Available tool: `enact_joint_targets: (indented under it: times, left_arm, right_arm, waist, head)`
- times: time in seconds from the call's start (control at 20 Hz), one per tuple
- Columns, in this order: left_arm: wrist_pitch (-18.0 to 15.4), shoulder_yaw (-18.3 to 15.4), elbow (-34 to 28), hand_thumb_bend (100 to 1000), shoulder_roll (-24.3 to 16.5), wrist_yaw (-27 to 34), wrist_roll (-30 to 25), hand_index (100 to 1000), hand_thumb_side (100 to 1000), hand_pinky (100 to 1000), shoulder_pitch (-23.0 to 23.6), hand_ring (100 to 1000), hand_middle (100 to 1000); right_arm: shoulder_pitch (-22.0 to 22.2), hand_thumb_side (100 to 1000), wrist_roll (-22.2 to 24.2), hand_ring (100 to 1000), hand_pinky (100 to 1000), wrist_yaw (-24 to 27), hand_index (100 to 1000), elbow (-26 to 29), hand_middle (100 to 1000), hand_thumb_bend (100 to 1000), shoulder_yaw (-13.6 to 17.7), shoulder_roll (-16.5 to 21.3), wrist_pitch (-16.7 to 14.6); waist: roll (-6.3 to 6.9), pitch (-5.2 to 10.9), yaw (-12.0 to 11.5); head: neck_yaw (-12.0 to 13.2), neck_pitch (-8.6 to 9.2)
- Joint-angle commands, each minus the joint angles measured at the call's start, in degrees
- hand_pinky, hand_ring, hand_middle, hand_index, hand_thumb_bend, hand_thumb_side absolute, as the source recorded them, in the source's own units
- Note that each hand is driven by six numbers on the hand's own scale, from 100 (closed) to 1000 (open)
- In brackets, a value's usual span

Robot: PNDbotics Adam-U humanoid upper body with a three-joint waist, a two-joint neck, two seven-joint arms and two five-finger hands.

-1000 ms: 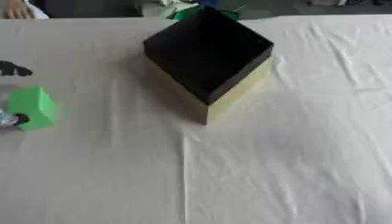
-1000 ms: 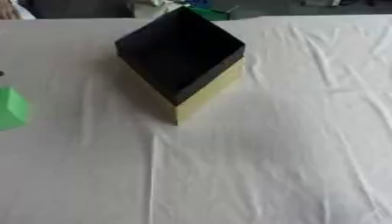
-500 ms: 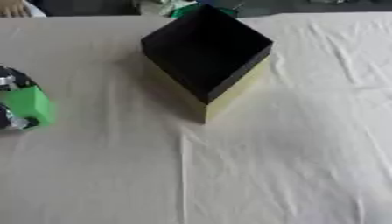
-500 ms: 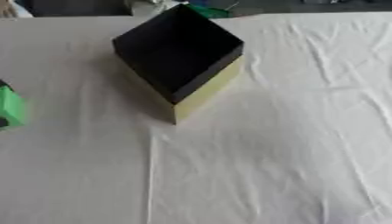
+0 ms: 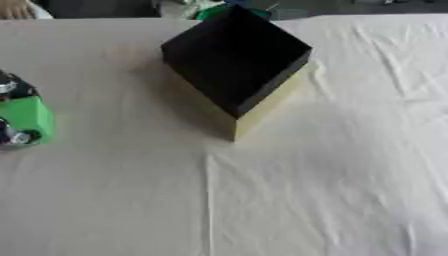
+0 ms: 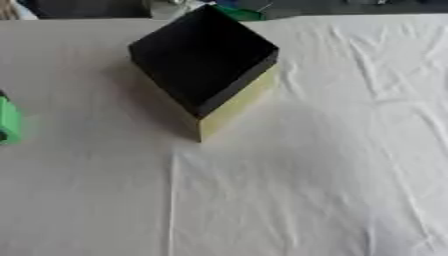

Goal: Pick up objects on the table and place them in the box.

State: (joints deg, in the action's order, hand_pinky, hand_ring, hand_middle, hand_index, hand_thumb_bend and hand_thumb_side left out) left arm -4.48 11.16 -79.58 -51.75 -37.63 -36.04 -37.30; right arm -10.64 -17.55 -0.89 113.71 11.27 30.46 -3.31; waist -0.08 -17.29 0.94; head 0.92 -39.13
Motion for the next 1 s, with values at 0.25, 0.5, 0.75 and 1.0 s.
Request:
enact_joint_targets:
  times: [0.25,0.5,0.75,1.0]
  left_arm:
    - [0.9,-0.3,-5.2,136,1.8,3.5,-1.2,665,341,660,-8.8,678,531]
    - [1.0,1.5,-4.8,102,7.7,4.0,-2.8,650,347,640,-16.4,663,517]
    - [0.7,2.6,-1.5,100,15.1,3.6,-4.0,648,356,628,-23.1,657,512]
    - [-0.8,3.9,3.4,100,20.8,2.4,-5.6,661,345,629,-28.1,665,523]
  right_arm:
    - [-1.6,1000,0.0,741,686,0.1,813,0.9,746,100,0.4,3.8,-0.6]
    - [-3.4,1000,0.2,744,691,0.2,814,0.9,747,100,-0.2,5.7,-1.6]
    - [-3.8,1000,0.6,743,689,0.6,814,0.9,746,100,-0.6,5.3,-1.5]
    - [-4.6,1000,1.1,742,687,1.1,813,0.9,745,100,-0.9,4.6,-1.3]
  waist:
    - [0.32,1.96,-0.4]
    - [0.2,2.49,-0.3]
    - [0.21,2.71,0.4]
    - [0.55,2.65,1.6]
  head:
    - [-0.1,-0.71]
    - [0.3,-0.95]
    - [1.0,-0.89]
    - [2.0,-0.48]
